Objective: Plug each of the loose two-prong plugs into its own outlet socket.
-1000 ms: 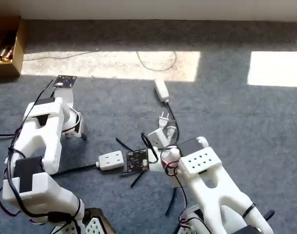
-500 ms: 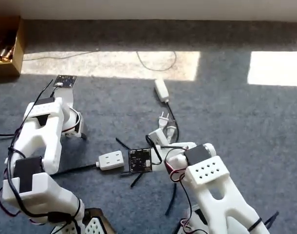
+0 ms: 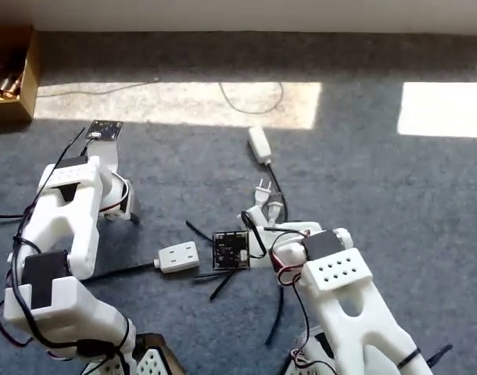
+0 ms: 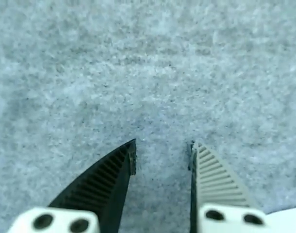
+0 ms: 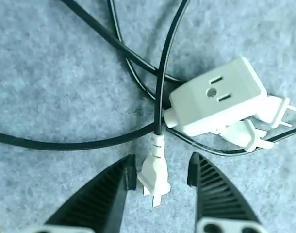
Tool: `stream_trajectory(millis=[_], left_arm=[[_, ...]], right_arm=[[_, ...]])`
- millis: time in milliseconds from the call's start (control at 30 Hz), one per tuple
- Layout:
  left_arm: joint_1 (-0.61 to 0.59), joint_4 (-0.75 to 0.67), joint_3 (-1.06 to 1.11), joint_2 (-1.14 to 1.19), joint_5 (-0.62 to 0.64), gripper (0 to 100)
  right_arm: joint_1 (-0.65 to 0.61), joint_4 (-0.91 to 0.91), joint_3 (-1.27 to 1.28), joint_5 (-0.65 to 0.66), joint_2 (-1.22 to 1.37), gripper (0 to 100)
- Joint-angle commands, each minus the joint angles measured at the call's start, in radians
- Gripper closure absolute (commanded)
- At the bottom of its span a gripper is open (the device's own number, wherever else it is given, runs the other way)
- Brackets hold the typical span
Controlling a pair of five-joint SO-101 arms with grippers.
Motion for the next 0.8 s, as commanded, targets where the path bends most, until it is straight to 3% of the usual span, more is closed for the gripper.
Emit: stream_trajectory(millis=[0,233,767], left_arm=[[-0.028,-0.057,-0.007,-0.002,0.012,83],[-0.028,-0.057,-0.007,-0.002,0.012,83],[-0.028,-0.057,-0.007,-0.002,0.012,83]], right_arm=[[0.036,-0.045,-0.061,0.015,0.124,82.1],[0.061,-0.019,-0.194,0.014,0.269,82.1],[0.054,-0.105,-0.193,0.014,0.404,82.2]])
